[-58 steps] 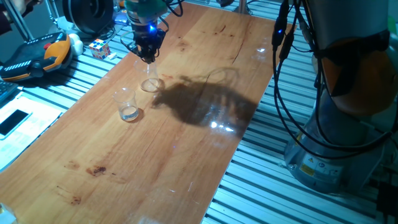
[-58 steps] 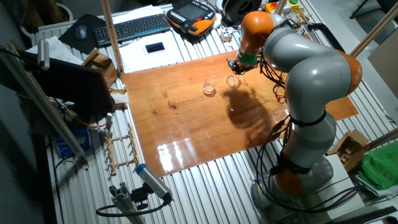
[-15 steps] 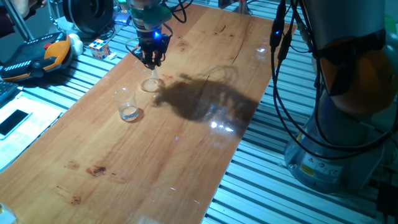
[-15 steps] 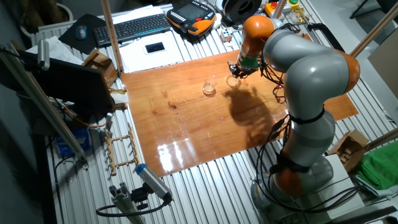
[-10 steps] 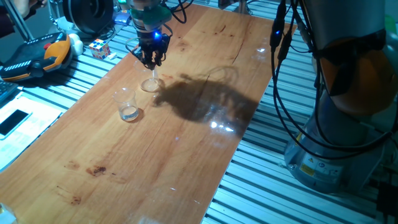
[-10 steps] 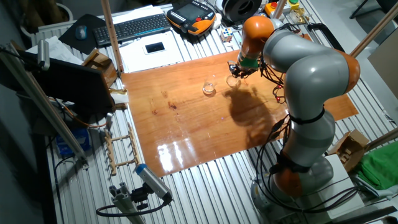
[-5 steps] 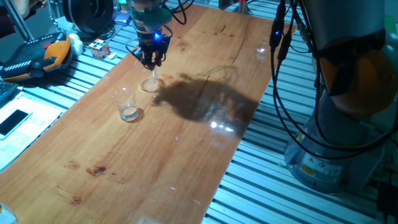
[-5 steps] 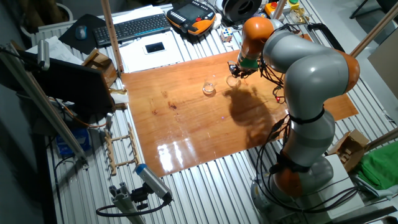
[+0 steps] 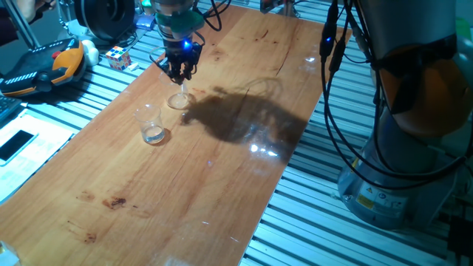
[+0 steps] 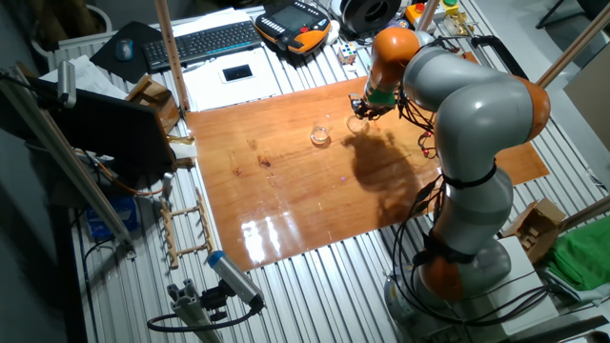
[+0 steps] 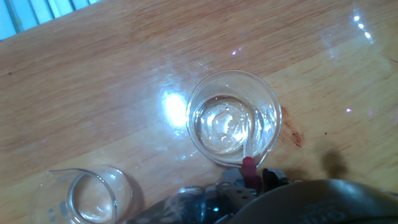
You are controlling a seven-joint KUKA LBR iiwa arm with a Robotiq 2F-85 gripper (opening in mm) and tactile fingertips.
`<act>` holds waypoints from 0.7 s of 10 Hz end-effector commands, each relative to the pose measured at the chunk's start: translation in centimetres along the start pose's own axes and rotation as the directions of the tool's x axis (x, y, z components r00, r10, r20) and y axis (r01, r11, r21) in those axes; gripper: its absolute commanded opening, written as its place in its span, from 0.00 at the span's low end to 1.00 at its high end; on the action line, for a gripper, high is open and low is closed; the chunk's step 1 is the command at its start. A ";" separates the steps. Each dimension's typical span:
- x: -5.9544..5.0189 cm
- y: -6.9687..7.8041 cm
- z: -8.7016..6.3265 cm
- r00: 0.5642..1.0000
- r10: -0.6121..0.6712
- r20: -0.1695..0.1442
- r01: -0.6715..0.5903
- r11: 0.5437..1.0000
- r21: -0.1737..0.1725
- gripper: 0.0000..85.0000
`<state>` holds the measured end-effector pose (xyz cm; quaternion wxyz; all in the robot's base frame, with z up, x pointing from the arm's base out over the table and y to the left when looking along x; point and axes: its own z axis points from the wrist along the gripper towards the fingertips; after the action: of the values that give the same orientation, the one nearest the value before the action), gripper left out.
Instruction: Transfer liquid using a dropper
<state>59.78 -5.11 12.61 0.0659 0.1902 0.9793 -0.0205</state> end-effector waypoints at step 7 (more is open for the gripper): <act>0.0 0.0 0.2 1.000 -0.004 0.000 0.004 1.000 -0.003 0.31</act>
<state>59.81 -5.11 12.43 0.0664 0.1882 0.9797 -0.0189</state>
